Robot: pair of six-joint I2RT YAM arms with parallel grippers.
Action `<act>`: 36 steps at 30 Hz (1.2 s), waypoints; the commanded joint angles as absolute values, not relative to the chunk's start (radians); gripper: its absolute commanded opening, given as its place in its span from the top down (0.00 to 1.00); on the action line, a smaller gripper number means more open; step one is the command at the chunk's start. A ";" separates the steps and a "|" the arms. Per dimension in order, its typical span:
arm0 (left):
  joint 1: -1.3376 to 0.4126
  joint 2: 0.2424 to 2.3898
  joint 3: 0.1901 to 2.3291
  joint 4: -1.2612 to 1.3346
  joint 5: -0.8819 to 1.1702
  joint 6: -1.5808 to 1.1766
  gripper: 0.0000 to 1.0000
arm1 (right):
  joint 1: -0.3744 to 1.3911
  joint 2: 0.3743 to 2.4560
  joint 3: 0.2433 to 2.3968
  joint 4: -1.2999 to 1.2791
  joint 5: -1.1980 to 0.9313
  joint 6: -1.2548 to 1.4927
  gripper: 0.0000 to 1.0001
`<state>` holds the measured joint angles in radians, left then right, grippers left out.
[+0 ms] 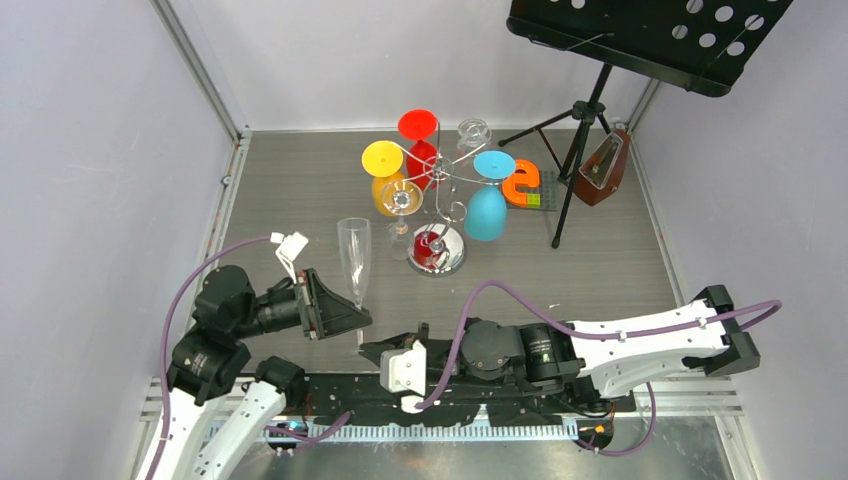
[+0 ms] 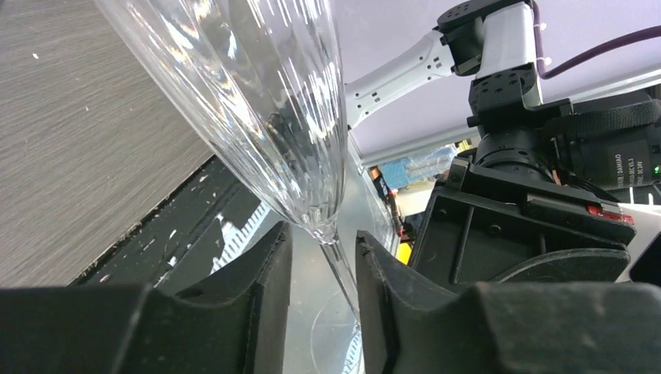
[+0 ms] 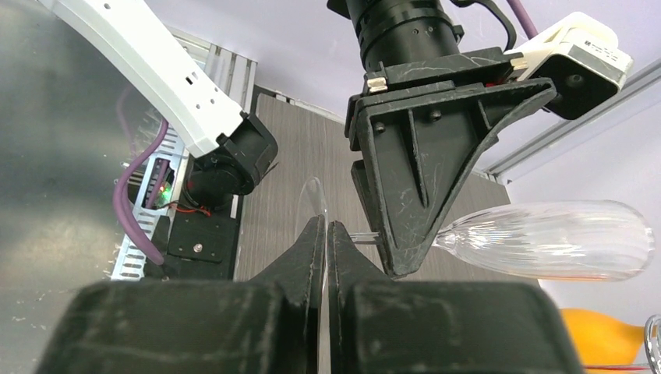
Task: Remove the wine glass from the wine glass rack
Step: Place the wine glass at the center of the board.
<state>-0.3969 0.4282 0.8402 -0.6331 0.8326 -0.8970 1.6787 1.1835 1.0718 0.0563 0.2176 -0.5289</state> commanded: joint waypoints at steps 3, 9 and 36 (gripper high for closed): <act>-0.392 0.402 0.803 -0.497 0.899 -0.919 0.85 | 1.695 1.195 1.118 0.140 0.271 -0.557 0.94; -0.391 0.388 0.793 -0.512 0.910 -0.894 1.00 | 1.700 1.178 1.109 0.121 0.299 -0.540 0.68; -0.392 0.448 0.922 -1.025 0.940 -0.307 1.00 | 1.443 1.079 1.413 -0.421 0.100 -0.179 0.34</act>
